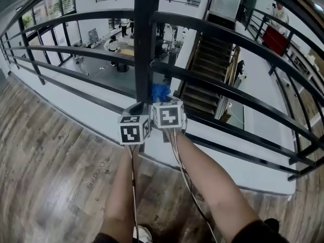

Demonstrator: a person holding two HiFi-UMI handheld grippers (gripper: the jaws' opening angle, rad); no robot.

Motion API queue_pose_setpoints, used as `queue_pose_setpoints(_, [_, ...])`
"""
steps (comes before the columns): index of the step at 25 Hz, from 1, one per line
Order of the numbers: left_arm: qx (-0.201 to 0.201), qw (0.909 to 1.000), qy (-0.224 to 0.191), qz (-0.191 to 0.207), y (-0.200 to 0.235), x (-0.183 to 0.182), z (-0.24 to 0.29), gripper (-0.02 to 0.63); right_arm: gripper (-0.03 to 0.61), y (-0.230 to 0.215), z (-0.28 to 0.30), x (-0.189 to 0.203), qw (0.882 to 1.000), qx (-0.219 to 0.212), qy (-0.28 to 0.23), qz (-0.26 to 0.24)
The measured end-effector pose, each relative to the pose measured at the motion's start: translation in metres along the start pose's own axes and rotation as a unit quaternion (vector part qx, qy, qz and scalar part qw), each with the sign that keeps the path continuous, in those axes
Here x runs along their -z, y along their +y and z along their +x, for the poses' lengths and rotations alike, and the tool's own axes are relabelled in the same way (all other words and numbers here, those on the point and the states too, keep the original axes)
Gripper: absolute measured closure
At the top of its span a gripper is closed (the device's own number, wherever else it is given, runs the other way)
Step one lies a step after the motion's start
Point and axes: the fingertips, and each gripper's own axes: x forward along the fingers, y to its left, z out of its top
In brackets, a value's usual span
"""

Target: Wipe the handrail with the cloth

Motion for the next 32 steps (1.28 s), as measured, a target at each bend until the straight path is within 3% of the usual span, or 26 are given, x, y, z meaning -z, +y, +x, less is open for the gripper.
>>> queue_pose_setpoints(4, [0.012,0.9998,0.017,0.0,-0.014,0.005,0.008,0.609,0.48,-0.002,-0.005,0.001,1.0,0.004,0.012,-0.018])
queue_pose_setpoints(8, [0.019,0.9995,-0.005,-0.024,-0.036,0.0,0.007,0.609,0.479,-0.024,-0.017,0.01,1.0,0.006,0.009,0.01])
queue_pose_setpoints(12, [0.024,0.9995,-0.002,-0.02,-0.064,0.003,0.011,0.609,0.479,-0.057,-0.037,0.019,0.999,0.029,0.001,0.025])
queue_pose_setpoints(15, [0.04,0.9992,-0.001,0.001,-0.088,0.006,0.011,0.609,0.479,-0.076,-0.055,0.029,0.999,0.038,0.0,0.024])
queue_pose_setpoints(21, [0.068,0.9909,-0.009,0.116,-0.149,0.013,0.006,0.609,0.479,-0.126,-0.094,0.049,0.998,0.062,-0.003,0.026])
queue_pose_setpoints(32, [0.137,0.9849,-0.029,0.101,-0.255,0.011,0.008,0.609,0.48,-0.228,-0.175,0.09,0.994,0.106,-0.009,0.036])
